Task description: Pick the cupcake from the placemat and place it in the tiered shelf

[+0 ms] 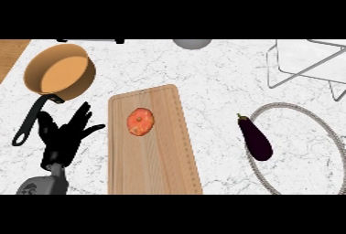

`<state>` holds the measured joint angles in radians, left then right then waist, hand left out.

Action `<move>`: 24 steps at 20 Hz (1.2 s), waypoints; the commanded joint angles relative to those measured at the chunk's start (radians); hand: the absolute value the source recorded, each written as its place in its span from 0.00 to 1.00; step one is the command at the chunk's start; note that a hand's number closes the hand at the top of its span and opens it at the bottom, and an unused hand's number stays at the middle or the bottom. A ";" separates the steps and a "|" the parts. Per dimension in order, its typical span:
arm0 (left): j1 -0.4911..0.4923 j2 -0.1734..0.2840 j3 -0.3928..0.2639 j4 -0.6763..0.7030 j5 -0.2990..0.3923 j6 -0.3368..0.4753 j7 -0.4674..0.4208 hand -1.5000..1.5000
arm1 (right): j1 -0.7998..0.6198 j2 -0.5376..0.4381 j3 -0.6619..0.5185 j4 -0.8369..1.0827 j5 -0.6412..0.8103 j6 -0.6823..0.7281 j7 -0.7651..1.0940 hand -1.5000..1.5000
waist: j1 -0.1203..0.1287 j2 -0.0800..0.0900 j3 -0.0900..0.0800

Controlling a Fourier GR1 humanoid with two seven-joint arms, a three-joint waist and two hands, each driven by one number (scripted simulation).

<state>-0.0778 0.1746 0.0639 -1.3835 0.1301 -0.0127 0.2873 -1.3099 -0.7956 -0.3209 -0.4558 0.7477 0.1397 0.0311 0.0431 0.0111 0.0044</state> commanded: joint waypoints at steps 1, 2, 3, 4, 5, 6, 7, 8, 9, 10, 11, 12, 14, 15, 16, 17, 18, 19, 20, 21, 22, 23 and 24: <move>-0.008 0.001 -0.014 0.019 -0.019 0.002 0.028 0.50 | -0.022 0.003 -0.008 0.088 0.009 -0.042 -0.064 1.00 | 0.003 0.006 -0.004; -0.007 -0.016 -0.013 0.063 -0.024 0.005 -0.017 0.50 | -0.023 0.006 0.002 0.093 0.016 -0.040 -0.083 1.00 | -0.001 0.007 -0.004; -0.008 -0.002 -0.003 0.049 -0.018 0.007 0.018 0.50 | -0.035 -0.010 -0.007 0.104 0.010 -0.027 -0.085 1.00 | -0.002 0.005 -0.004; 0.017 0.032 0.018 -0.014 0.015 -0.021 0.063 0.50 | -0.043 -0.028 -0.007 0.083 0.004 0.007 -0.079 1.00 | -0.008 -0.002 -0.004; 0.013 0.013 -0.008 -0.030 0.003 -0.015 0.061 0.50 | -0.038 -0.023 -0.014 0.131 0.012 -0.037 -0.092 1.00 | 0.005 0.005 -0.003; -0.029 -0.013 -0.008 0.051 -0.010 0.002 0.028 0.50 | -0.094 -0.004 0.003 0.138 0.028 -0.024 -0.045 1.00 | 0.006 0.010 -0.004; 0.022 -0.022 -0.019 -0.013 -0.032 0.039 0.049 0.50 | -0.044 -0.032 0.017 0.117 0.033 0.009 -0.097 1.00 | -0.009 0.000 -0.004; 0.014 0.005 -0.001 -0.019 0.000 -0.004 0.056 0.50 | -0.058 -0.041 0.049 0.127 0.069 0.021 -0.090 1.00 | -0.002 0.002 -0.004; -0.019 -0.014 -0.007 0.024 -0.003 0.001 0.042 0.50 | -0.055 -0.030 0.061 0.123 0.083 -0.005 -0.104 1.00 | -0.007 0.004 -0.004; -0.017 0.004 -0.003 0.005 -0.019 0.011 0.055 0.50 | -0.089 -0.022 0.050 0.137 0.075 0.001 -0.074 1.00 | -0.004 0.003 -0.004; -0.017 -0.029 -0.017 0.044 -0.032 0.025 0.016 0.50 | -0.092 -0.031 -0.044 0.156 -0.007 -0.038 -0.043 1.00 | -0.006 0.006 -0.004; -0.042 0.010 0.011 0.019 -0.007 0.008 0.065 0.50 | -0.110 -0.023 -0.074 0.158 -0.031 -0.065 -0.005 1.00 | -0.003 0.005 -0.004; 0.021 -0.006 -0.003 0.026 -0.015 -0.005 0.013 0.50 | -0.089 -0.026 -0.108 0.170 -0.059 -0.099 -0.005 0.00 | -0.002 0.004 -0.004; 0.020 0.007 0.006 0.025 -0.009 -0.017 0.004 0.50 | -0.120 -0.044 -0.122 0.171 -0.069 -0.094 0.022 0.00 | 0.000 0.004 -0.004; 0.020 -0.015 -0.009 0.031 -0.028 0.008 -0.003 0.50 | -0.082 0.010 -0.139 0.179 -0.087 -0.159 0.007 0.00 | 0.000 0.005 -0.004; 0.011 0.002 0.001 0.036 -0.014 -0.012 0.019 0.50 | -0.091 -0.005 -0.143 0.169 -0.096 -0.131 0.003 0.00 | -0.010 0.001 -0.004; -0.015 0.001 0.009 0.046 -0.009 -0.009 0.011 0.50 | -0.110 0.007 -0.163 0.190 -0.112 -0.144 0.025 0.00 | -0.001 0.006 -0.004; 0.005 0.003 -0.006 -0.011 -0.018 0.002 0.046 0.50 | -0.134 -0.060 -0.199 0.195 -0.145 -0.092 0.015 0.00 | 0.007 0.006 -0.002; 0.050 -0.004 -0.006 0.008 -0.007 -0.023 0.006 0.50 | -0.107 -0.052 -0.220 0.188 -0.171 -0.092 -0.015 0.00 | -0.004 0.001 -0.003; -0.017 -0.015 -0.007 0.035 -0.024 0.011 0.028 0.50 | -0.113 -0.076 -0.245 0.197 -0.193 -0.081 -0.020 0.00 | -0.010 0.006 -0.003; 0.036 -0.032 -0.034 -0.001 -0.042 0.012 -0.005 0.50 | -0.121 -0.058 -0.253 0.204 -0.199 -0.109 -0.016 0.00 | 0.008 0.008 -0.003; 0.044 0.026 0.020 0.004 -0.004 -0.029 -0.003 0.50 | -0.141 -0.069 -0.274 0.199 -0.227 -0.073 0.019 0.00 | -0.004 0.000 -0.004; -0.008 -0.003 0.018 0.055 -0.008 -0.007 -0.015 0.50 | -0.139 -0.038 -0.298 0.206 -0.245 -0.137 0.015 0.00 | -0.002 0.008 -0.004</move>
<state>-0.0761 0.1702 0.0682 -1.3855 0.1243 -0.0208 0.2831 -1.4312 -0.8423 -0.5483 -0.2634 0.5702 0.0371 0.0326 0.0420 0.0126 0.0043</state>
